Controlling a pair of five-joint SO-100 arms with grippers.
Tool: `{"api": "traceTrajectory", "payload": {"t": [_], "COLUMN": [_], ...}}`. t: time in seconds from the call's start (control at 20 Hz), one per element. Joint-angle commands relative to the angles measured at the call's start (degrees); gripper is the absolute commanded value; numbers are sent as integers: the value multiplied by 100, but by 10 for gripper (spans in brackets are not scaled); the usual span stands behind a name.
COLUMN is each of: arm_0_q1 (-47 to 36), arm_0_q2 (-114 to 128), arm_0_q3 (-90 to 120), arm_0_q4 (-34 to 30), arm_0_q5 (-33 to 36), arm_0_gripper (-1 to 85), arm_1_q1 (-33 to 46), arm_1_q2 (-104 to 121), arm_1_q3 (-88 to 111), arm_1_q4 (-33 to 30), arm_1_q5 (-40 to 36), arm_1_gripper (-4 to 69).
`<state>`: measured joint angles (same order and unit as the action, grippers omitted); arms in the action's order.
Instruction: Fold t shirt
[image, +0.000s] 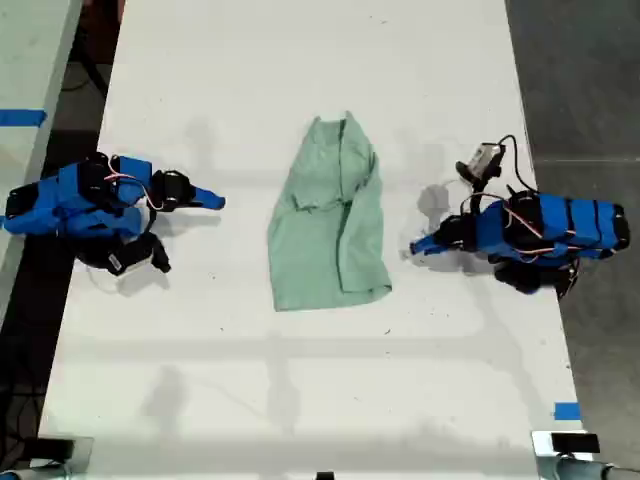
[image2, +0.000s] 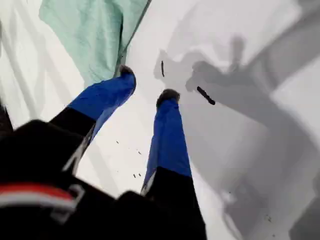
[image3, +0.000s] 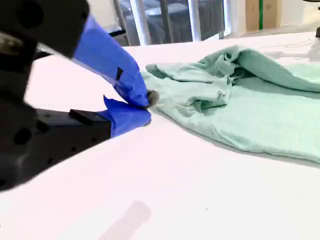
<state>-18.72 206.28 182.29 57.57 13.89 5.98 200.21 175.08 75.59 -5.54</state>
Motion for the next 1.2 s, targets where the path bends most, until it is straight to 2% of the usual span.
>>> {"api": "traceTrajectory", "payload": {"t": [0.0,0.15,0.2,0.3,0.45,0.5,0.6,0.65,0.7,0.75,0.85,0.9,1.0,1.15], "arm_0_q1": [0,79,158,281,554,492,650,844,1055,1266,1591,1635,1600,1608], "arm_0_q2": [35,35,35,35,-132,-976,-4447,-6363,-8121,-9686,-11812,-12357,-12744,-13034], "arm_0_q3": [35,26,35,62,-185,-729,-2839,-4307,-5915,-7541,-10011,-10591,-10696,-10696], "arm_0_q4": [-18,62,211,202,-519,-536,-527,-193,360,984,1863,2021,1916,1705], "arm_0_q5": [35,-18,-396,-527,-457,-580,-598,-624,-633,-642,-835,-1072,-1635,-2013], "arm_0_gripper": [0,0,0,0,-1,-1,0,81,225,264,253,243,204,209], "arm_1_q1": [747,765,765,773,791,791,817,817,809,791,791,791,782,782], "arm_1_q2": [88,88,88,88,88,88,88,88,88,88,88,88,88,88], "arm_1_q3": [132,158,167,176,176,176,176,176,176,176,176,176,176,176], "arm_1_q4": [176,193,193,193,193,193,193,193,193,193,193,193,193,193], "arm_1_q5": [-439,-299,-281,-246,-229,-229,-229,-237,-237,-229,-237,-246,-255,-264], "arm_1_gripper": [8,8,8,8,8,8,8,8,8,8,8,8,8,8]}}
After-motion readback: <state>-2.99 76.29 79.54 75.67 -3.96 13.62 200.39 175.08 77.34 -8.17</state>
